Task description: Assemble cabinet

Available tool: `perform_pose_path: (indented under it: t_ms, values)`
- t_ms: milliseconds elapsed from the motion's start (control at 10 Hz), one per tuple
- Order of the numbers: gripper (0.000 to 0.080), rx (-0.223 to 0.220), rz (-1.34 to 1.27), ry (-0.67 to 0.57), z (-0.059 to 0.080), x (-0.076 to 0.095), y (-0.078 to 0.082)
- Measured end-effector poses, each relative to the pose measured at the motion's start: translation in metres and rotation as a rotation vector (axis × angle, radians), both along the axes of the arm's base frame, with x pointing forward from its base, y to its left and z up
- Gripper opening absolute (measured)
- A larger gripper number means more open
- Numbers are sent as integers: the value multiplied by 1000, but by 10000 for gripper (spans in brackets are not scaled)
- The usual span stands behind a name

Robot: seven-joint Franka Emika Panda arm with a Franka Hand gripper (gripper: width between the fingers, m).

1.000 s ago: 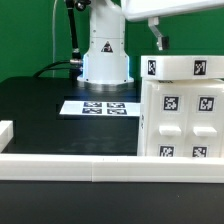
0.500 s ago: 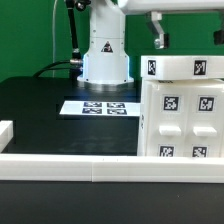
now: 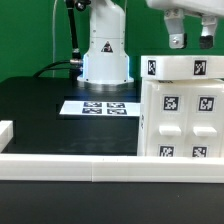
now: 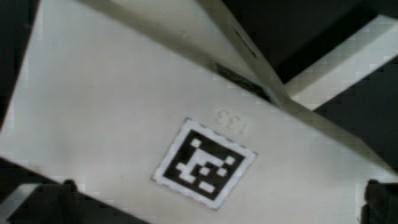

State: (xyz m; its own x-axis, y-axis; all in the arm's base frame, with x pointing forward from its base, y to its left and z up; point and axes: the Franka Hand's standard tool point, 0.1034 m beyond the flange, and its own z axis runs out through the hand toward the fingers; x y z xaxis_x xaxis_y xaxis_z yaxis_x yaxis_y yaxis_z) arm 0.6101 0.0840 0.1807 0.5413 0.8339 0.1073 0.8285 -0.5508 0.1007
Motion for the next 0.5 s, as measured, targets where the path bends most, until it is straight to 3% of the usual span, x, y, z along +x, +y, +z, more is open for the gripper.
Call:
perform_pose_path:
  t_ms: [300, 500]
  values:
    - [798, -74, 283, -1, -5, -1, -2]
    - [798, -101, 418, -1, -6, -2, 0]
